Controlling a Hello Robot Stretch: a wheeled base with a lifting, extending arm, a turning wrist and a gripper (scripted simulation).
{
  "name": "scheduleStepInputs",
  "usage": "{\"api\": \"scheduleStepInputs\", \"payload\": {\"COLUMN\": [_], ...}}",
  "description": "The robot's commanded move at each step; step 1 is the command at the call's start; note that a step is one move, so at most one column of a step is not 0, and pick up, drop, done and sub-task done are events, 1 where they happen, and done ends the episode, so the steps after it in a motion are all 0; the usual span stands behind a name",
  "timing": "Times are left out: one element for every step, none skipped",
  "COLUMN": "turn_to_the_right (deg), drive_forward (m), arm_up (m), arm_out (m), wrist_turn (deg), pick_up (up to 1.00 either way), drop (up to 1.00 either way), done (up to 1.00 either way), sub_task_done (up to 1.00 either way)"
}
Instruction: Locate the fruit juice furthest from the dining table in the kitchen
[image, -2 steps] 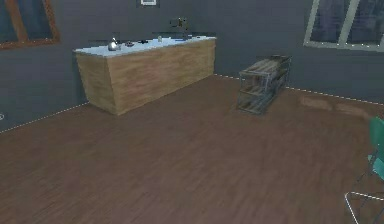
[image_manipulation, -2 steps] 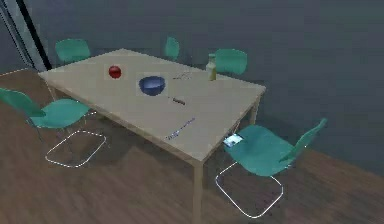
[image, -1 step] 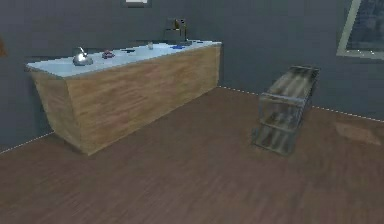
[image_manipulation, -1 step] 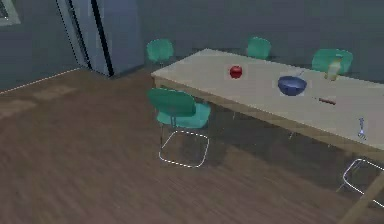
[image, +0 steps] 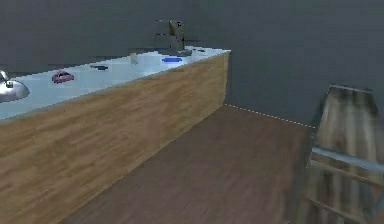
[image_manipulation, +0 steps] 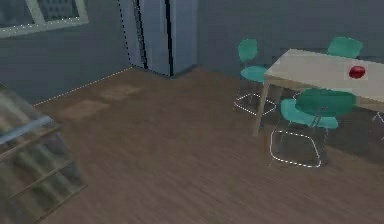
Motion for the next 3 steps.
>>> {"api": "scheduleStepInputs", "payload": {"turn_to_the_right": [0.0,0.0,-36.0], "drive_forward": [1.00,0.50,0.00], "arm_up": [0.00,0.00,0.00], "arm_out": [0.00,0.00,0.00], "wrist_turn": [0.0,0.0,0.0], "pick_up": [0.00,0.00,0.00], "drop": [0.00,0.00,0.00], "done": [0.00,0.00,0.00], "sub_task_done": [0.00,0.00,0.00]}}
